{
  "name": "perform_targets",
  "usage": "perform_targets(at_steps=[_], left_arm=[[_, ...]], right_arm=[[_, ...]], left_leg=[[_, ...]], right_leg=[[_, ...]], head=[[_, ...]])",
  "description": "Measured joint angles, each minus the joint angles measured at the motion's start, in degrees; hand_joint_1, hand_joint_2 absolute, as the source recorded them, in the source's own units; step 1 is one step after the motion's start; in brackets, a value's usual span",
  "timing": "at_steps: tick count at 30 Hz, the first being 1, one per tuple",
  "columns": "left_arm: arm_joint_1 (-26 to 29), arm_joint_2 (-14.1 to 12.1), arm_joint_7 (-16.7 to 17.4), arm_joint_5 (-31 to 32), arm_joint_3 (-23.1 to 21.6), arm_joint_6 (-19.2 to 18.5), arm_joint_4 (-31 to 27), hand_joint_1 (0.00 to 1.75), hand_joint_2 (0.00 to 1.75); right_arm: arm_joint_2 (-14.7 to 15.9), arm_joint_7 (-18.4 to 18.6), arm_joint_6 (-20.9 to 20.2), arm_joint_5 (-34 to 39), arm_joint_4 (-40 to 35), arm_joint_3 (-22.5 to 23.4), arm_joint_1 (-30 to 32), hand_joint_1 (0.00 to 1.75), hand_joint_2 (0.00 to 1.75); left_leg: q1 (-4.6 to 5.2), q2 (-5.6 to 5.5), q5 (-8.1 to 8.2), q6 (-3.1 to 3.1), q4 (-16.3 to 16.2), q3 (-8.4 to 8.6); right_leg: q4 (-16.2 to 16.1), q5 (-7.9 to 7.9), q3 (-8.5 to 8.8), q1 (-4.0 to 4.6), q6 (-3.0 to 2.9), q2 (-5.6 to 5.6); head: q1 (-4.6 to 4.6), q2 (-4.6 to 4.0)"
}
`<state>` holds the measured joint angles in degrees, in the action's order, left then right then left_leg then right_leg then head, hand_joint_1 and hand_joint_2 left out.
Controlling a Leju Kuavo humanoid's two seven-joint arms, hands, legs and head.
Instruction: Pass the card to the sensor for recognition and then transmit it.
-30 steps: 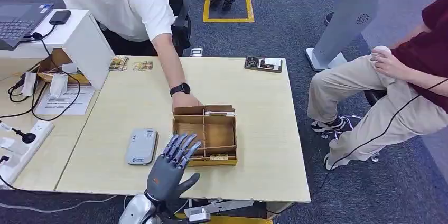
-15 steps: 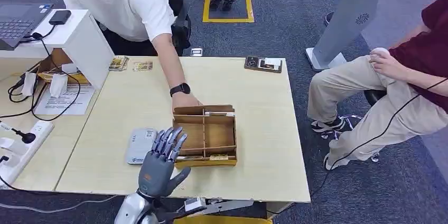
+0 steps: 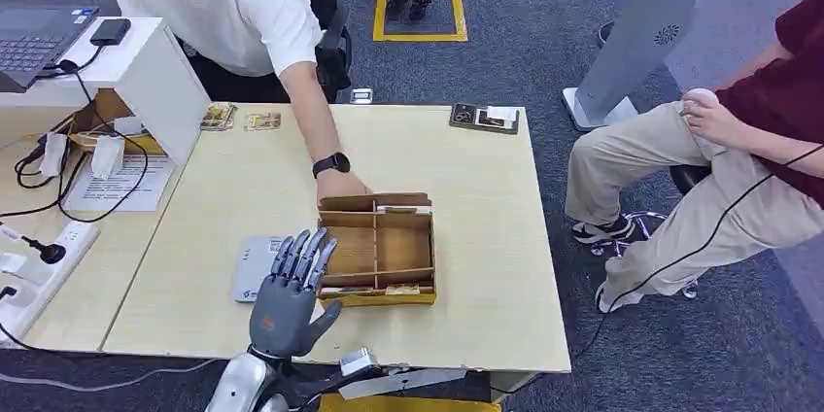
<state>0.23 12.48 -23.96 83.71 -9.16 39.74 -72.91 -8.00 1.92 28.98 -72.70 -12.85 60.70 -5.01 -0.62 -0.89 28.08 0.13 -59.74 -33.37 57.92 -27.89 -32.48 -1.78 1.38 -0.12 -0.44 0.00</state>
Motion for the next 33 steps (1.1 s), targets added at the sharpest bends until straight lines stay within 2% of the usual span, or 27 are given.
perform_targets(at_steps=[14,16,21,27,33], left_arm=[[-0.02,-1.58,0.41,-0.90,-1.75,0.00,0.00,0.00,1.75],[-0.02,-1.79,-0.86,-2.63,-2.30,0.00,0.02,0.00,1.75],[-0.03,-2.01,-7.35,-7.52,-2.67,0.00,0.48,0.00,1.75],[-0.10,-1.93,-9.64,-8.22,-2.67,-0.02,1.44,0.00,1.75],[-0.26,-1.47,-10.34,-8.61,-2.67,-0.02,2.51,0.00,1.75]], right_arm=[[0.00,-0.20,0.00,0.00,0.00,-0.02,-0.01,0.00,1.75],[0.00,-0.37,0.00,0.00,0.00,-0.02,-0.01,0.00,1.75],[0.00,-0.77,0.00,0.11,0.00,-0.02,0.01,0.00,1.75],[0.00,-0.79,0.00,0.13,0.00,-0.02,0.00,0.00,1.75],[0.00,-0.77,0.02,0.13,0.00,-0.04,0.01,0.00,1.75]], left_leg=[[0.00,0.00,0.00,0.00,0.00,0.00],[0.00,0.00,0.00,0.00,0.00,0.00],[0.01,0.00,0.00,0.00,0.00,0.00],[0.01,0.00,0.00,0.00,0.00,0.00],[0.00,0.00,0.00,0.00,0.00,0.01]], right_leg=[[0.00,0.00,0.00,0.00,0.00,0.00],[0.00,0.00,0.00,0.00,0.00,0.00],[0.00,0.00,0.00,-0.01,0.00,0.00],[0.00,0.00,0.00,-0.01,0.00,0.00],[0.00,0.00,0.00,0.00,0.00,0.00]], head=[[0.02,0.00],[0.00,0.00],[0.02,0.00],[0.02,0.00],[0.02,0.00]])
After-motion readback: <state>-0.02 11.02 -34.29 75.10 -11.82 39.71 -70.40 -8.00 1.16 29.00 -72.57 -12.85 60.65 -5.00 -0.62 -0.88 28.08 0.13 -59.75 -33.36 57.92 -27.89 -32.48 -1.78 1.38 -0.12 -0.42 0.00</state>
